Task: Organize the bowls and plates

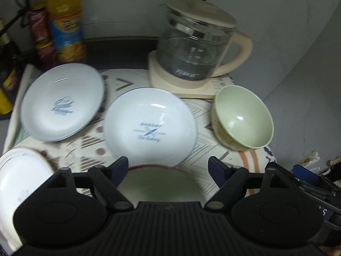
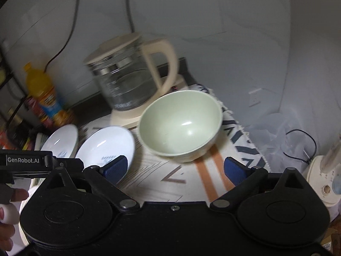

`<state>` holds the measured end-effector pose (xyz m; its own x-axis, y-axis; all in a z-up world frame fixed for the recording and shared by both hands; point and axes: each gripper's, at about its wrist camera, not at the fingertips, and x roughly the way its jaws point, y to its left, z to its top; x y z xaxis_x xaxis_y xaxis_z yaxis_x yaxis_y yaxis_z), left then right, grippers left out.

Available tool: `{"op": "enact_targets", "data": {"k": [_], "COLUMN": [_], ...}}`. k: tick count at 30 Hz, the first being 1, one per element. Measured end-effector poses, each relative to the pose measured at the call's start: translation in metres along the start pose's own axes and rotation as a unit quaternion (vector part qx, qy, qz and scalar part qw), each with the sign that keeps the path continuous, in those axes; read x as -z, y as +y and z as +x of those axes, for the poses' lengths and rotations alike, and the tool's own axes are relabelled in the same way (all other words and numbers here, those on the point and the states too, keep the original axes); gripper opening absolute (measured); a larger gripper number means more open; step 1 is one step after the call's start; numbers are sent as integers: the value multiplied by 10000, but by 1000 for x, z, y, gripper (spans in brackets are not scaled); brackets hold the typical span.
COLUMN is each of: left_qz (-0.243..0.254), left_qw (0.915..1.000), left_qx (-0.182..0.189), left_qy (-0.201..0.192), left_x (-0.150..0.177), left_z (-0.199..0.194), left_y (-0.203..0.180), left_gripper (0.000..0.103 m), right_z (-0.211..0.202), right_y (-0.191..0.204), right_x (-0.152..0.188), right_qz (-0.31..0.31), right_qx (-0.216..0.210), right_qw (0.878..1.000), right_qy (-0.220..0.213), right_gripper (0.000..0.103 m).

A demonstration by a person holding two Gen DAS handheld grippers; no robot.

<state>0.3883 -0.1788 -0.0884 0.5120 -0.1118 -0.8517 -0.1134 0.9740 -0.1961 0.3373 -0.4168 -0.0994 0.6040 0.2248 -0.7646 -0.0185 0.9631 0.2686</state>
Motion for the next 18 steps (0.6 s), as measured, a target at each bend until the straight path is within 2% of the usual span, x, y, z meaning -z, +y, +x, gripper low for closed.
{"op": "enact_targets", "data": {"k": [4, 12, 16, 18], "left_qz": [140, 429, 456, 456], "left_qw": [9998, 9986, 9981, 9980], "left_qx": [94, 304, 403, 439], "left_qy": [59, 61, 48, 79], "left_x": [-10, -29, -37, -41], "left_z": [18, 49, 66, 75], "left_y": [-15, -44, -55, -58], "left_gripper": [80, 79, 74, 69], "right_z": [10, 35, 49, 56], "right_y": [-11, -29, -33, -34], "right_x": [-5, -15, -17, -16], "right_qz": [162, 494, 583, 658], "right_qx": [146, 244, 307, 313], "right_qw": [9998, 9985, 9978, 9972], "right_qy": [-23, 11, 94, 137], "right_gripper": [94, 71, 57, 54]}}
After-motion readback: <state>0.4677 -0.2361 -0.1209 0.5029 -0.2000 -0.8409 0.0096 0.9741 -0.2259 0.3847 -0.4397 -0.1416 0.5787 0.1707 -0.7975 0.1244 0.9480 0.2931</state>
